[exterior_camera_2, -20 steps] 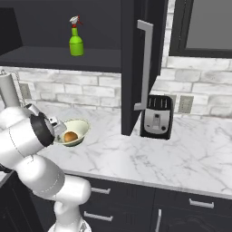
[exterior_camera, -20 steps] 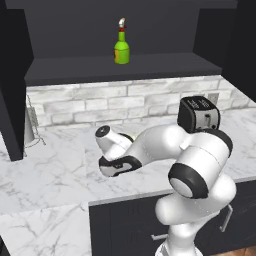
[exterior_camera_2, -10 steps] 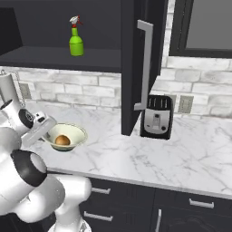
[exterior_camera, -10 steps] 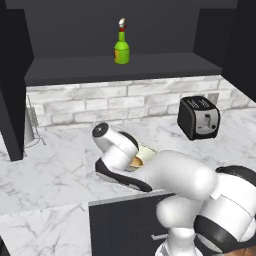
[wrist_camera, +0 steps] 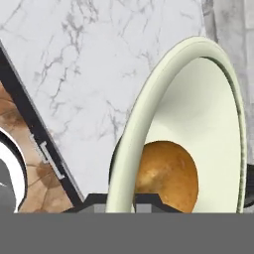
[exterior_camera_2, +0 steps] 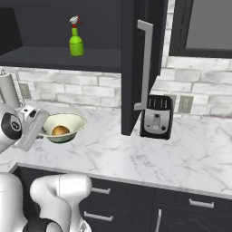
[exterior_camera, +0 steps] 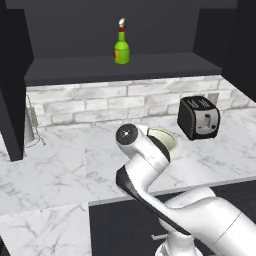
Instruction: Pick the potato from the cabinet and place it in the bowl. Then pick the bowl and place it in the sink. Then turn on the sink facuet.
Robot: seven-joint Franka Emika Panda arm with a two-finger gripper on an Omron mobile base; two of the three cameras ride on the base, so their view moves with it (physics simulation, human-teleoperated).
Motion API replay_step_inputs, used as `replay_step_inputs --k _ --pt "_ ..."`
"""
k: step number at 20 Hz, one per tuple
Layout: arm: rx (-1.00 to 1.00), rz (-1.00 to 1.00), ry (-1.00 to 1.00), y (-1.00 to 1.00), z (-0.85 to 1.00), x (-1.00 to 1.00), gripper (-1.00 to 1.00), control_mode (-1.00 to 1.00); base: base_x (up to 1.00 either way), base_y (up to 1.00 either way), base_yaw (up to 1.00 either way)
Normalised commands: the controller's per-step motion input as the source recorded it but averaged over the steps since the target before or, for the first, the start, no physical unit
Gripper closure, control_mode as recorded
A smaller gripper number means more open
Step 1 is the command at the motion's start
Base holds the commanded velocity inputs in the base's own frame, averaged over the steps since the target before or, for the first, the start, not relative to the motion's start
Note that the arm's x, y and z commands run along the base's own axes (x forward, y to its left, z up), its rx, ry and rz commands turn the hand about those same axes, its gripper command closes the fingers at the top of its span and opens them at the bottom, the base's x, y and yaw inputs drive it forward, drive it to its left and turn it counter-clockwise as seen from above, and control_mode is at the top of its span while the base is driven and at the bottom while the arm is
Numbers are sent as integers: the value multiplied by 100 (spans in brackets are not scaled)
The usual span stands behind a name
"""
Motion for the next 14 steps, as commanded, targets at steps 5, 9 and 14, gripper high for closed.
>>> replay_step_inputs --k 5,9,14 --pt "-2 14 -6 -51 100 -71 100 -100 0 0 0" --pt "0 0 -8 -13 91 -51 100 -100 0 0 0" --pt "0 0 -4 -3 63 -45 100 -100 0 0 0"
